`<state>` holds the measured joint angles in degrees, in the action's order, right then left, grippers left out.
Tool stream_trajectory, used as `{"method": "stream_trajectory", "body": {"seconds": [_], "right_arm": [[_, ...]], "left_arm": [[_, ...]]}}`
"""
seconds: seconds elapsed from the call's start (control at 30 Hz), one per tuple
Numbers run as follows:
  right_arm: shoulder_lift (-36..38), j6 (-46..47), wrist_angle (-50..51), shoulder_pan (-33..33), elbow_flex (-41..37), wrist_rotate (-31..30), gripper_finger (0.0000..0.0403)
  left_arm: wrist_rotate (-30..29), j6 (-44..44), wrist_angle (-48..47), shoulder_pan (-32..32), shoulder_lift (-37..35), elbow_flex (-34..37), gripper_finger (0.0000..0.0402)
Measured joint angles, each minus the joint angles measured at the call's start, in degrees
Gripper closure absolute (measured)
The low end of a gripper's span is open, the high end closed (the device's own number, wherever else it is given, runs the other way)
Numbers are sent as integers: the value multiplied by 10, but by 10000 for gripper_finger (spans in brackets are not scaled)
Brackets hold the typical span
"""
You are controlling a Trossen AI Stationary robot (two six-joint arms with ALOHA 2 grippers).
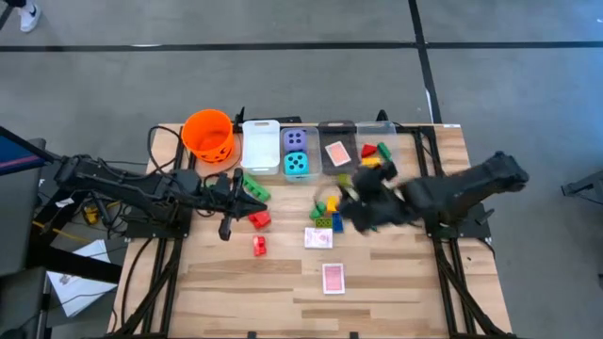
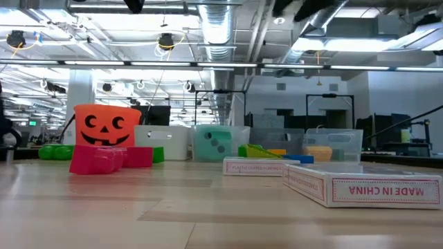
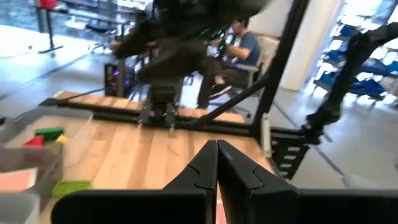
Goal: Pick & Place Toys
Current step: Put the small blue game piece into the right transparent bin
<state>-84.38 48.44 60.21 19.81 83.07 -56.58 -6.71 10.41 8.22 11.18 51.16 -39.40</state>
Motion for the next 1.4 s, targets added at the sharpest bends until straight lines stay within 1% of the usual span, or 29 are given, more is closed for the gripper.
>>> {"method": "stream_trajectory", "body": {"seconds": [0.1, 0.2, 0.3, 0.37, 0.47, 0.6, 0.63, 0.73, 0.83, 0.93, 1.07, 1.17, 1.3, 1.4], "right_arm": [[15, 51, 12, 90, -8, -43, 86], [6, 78, 9, 170, -27, -89, 86], [-19, 110, 4, 233, -55, -124, 86], [-44, 157, 6, 260, -70, -138, 86], [-81, 250, 11, 282, -92, -140, 86], [-132, 410, 24, 289, -104, -137, 85], [-146, 434, 24, 289, -104, -135, 85], [-186, 465, 22, 289, -104, -136, 85], [-220, 488, 19, 289, -104, -138, 85], [-251, 518, 16, 288, -104, -135, 85], [-280, 540, 13, 284, -104, -131, 85], [-294, 529, -11, 276, -104, -129, 85], [-310, 455, -88, 266, -104, -131, 85], [-312, 346, -173, 258, -104, -125, 85]], "left_arm": [[-10, -1, 14, 0, 12, -1, 402], [-11, -11, 20, 0, 34, 0, 402], [-11, -12, 34, 0, 68, 0, 402], [-11, -12, 59, 0, 103, 0, 402], [-13, -12, 107, 0, 157, 0, 402], [-13, -12, 172, 0, 226, 0, 402], [-13, -12, 182, 0, 239, 0, 402], [-13, -3, 219, 0, 280, 0, 402], [-13, 18, 230, 0, 312, 0, 402], [-13, 21, 230, 0, 332, 0, 402], [-15, 21, 238, 0, 352, 0, 402], [-34, 20, 258, 0, 368, 0, 402], [-37, 20, 290, 0, 395, 0, 402], [-37, 21, 304, 0, 413, 0, 402]]}}
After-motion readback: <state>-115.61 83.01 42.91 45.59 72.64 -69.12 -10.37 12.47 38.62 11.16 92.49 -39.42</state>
